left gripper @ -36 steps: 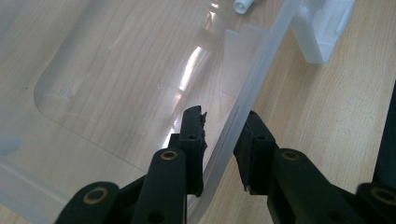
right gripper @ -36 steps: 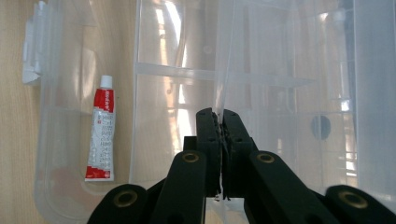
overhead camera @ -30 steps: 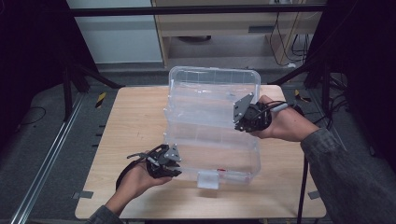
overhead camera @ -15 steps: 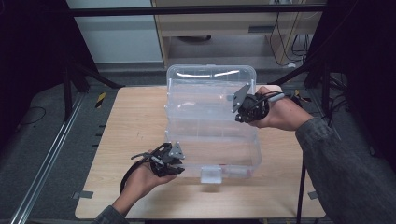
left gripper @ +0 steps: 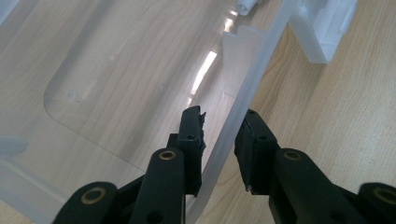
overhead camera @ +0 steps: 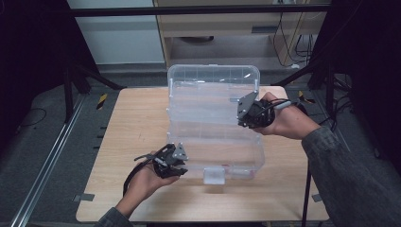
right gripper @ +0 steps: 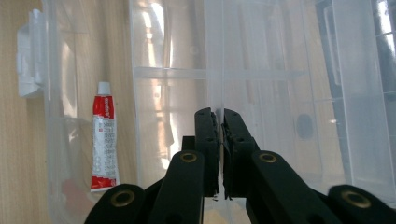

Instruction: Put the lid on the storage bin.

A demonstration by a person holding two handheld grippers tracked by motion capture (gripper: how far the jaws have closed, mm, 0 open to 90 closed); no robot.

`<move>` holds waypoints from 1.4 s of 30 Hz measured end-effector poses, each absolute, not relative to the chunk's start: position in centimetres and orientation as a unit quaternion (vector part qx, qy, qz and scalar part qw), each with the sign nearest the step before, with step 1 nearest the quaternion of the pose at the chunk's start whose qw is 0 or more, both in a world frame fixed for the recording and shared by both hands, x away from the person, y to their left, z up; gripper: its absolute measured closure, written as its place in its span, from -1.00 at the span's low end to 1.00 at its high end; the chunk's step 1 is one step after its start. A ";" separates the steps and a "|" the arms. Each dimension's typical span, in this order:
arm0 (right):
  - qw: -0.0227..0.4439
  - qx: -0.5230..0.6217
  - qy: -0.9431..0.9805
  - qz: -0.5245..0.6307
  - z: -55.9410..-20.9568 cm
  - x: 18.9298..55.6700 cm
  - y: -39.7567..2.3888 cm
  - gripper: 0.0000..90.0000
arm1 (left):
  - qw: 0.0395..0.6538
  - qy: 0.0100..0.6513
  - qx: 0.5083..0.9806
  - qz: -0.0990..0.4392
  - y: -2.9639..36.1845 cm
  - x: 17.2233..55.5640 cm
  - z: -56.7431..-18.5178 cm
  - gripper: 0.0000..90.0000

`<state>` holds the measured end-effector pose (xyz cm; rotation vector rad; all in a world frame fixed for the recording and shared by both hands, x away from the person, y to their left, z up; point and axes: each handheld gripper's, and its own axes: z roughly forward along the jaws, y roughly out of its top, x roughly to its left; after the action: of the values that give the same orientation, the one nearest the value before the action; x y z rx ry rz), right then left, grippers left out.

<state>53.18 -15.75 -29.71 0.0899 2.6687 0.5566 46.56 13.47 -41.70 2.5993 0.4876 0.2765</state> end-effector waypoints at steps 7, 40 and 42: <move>0.201 0.024 0.959 0.197 -30.0 52.1 -15.8 0.92 | 0.237 0.193 0.948 0.093 13.4 46.4 -41.7 0.61; 0.193 0.015 0.963 0.190 -30.5 51.1 -16.1 0.91 | 0.182 0.139 0.967 0.114 12.2 46.3 -41.2 0.66; 0.191 0.016 0.963 0.191 -30.5 51.1 -16.3 0.90 | 0.184 0.137 0.967 0.114 12.1 46.1 -41.2 0.68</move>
<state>51.13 -16.28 -30.49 0.0445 2.7037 0.5359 46.13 12.12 -41.20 2.7258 0.3867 0.3221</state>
